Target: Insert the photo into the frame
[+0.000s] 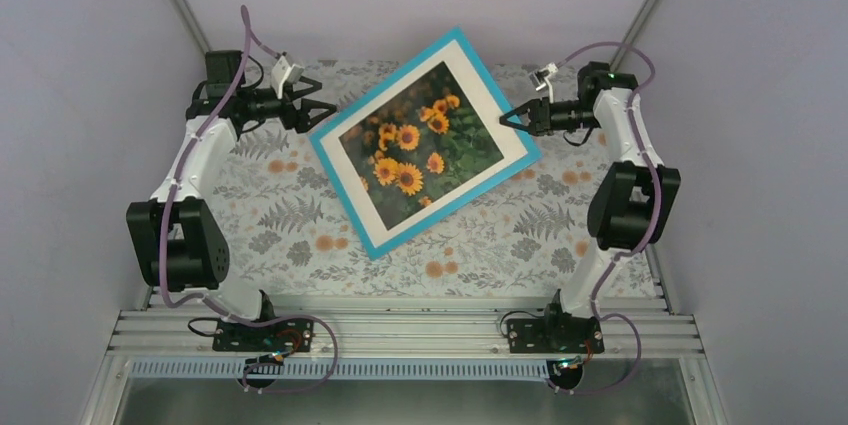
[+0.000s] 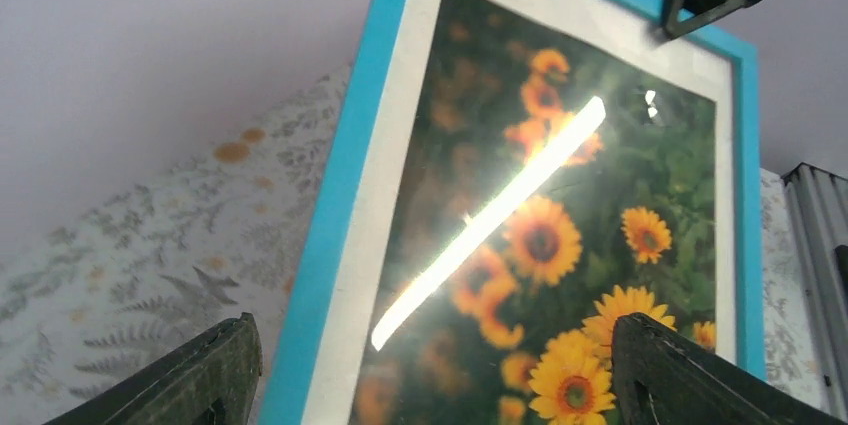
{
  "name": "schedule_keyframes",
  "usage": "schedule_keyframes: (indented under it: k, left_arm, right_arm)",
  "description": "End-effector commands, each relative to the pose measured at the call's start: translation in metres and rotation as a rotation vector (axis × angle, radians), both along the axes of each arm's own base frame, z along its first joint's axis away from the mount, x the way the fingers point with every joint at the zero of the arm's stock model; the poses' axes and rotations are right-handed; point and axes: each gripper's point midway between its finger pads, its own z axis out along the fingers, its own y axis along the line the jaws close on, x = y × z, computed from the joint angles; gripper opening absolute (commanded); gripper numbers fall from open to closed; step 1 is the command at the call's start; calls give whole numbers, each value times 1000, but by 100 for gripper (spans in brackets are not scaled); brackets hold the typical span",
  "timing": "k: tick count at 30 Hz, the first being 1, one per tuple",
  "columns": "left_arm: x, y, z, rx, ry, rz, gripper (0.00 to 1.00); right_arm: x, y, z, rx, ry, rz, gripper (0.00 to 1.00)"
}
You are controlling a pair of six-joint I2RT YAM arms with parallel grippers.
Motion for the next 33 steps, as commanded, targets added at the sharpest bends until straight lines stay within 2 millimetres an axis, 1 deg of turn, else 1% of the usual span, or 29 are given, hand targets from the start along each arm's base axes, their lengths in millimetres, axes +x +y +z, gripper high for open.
schedule_keyframes:
  k: [1,4,6,8,12,14,16,19,21,22,23,27,29,31,32,33]
  left_arm:
    - [-2,-5,-13,-43,67,-6,87]
    - [-1,-5,-23,-44,103,13,87]
    - [0,-4,-30,-42,126,26,87]
    - [0,-4,-38,-36,146,38,87]
    - [5,-2,-48,-17,172,64,87]
    - [8,-1,-53,-4,188,79,87]
    - [12,0,-58,11,205,93,87]
    - [18,4,-68,43,229,121,87]
    - [21,6,-74,74,225,140,88]
    - [23,8,-77,89,220,150,88]
    - [26,10,-81,111,218,167,88]
    - [40,16,-99,174,229,210,88]
    - [49,18,-106,205,226,224,88]
    - [59,20,-115,245,220,238,88]
    - [65,20,-121,267,217,243,88]
    - [71,20,-128,293,215,248,87]
  right_arm:
    - [30,-23,-39,-44,-71,-21,4]
    - [43,-33,-63,-18,-13,-56,4]
    - [50,-38,-77,-8,19,-77,7]
    - [57,-44,-91,9,56,-99,13]
    - [70,-56,-121,43,121,-135,28]
    - [76,-63,-136,54,154,-155,40]
    - [82,-71,-150,56,180,-181,50]
    - [90,-84,-164,44,209,-215,63]
    - [96,-94,-171,-7,210,-244,72]
    - [101,-100,-171,-34,197,-262,81]
    - [105,-106,-170,-60,185,-282,87]
    - [123,-135,-149,-174,84,-364,100]
    - [127,-146,-136,-262,25,-390,100]
    - [120,-152,-125,-348,-43,-388,100]
    - [112,-152,-123,-385,-67,-378,100]
    - [98,-150,-128,-418,-71,-354,100]
